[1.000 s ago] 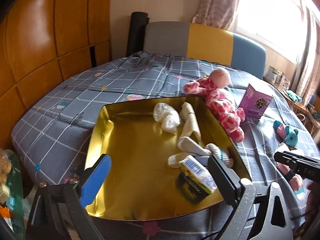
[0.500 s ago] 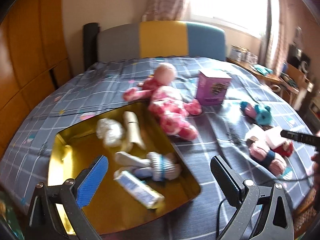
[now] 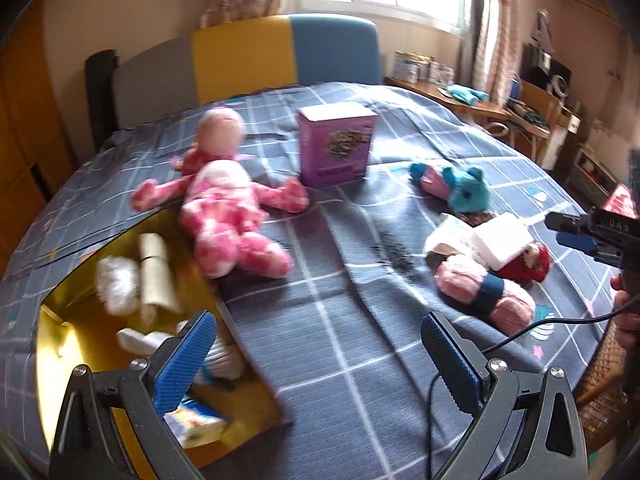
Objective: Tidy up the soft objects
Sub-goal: 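Move both tools toward the soft items lying on the bed, then grasp the blue-and-pink plush fish with the left tool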
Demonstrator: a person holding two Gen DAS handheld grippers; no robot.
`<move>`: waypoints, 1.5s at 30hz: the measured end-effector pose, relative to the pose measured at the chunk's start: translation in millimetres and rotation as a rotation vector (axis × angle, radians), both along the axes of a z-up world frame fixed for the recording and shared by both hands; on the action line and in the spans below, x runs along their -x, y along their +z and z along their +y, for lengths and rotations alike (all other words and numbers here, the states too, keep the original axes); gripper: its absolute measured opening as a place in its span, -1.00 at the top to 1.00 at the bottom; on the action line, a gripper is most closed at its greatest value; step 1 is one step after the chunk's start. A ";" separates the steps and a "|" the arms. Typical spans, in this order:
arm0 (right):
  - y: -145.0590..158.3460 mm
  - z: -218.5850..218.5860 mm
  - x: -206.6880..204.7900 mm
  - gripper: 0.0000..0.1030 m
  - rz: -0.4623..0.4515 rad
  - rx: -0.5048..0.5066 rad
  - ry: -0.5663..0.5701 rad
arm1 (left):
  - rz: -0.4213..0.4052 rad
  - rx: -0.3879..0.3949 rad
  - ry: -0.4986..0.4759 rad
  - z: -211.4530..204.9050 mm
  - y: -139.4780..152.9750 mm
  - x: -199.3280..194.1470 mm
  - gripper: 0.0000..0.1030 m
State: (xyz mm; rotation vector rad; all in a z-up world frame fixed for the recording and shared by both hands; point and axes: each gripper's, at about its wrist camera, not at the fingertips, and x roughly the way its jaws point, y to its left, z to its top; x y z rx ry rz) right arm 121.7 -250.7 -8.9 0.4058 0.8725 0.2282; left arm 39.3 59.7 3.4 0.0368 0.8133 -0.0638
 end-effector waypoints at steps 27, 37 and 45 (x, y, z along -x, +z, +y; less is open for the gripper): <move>-2.2 -17.3 0.3 -0.15 -0.023 -0.145 -0.038 | 0.191 0.079 -0.144 -98.7 -26.4 -98.6 -1.00; -3.6 -13.2 -1.2 -0.15 -0.019 -0.167 0.004 | 0.195 0.251 -0.124 -121.3 -12.5 -175.7 -0.99; -5.6 -13.8 -2.5 -0.15 0.001 -0.220 0.034 | 0.266 0.359 -0.104 -152.8 -26.6 -239.4 -0.99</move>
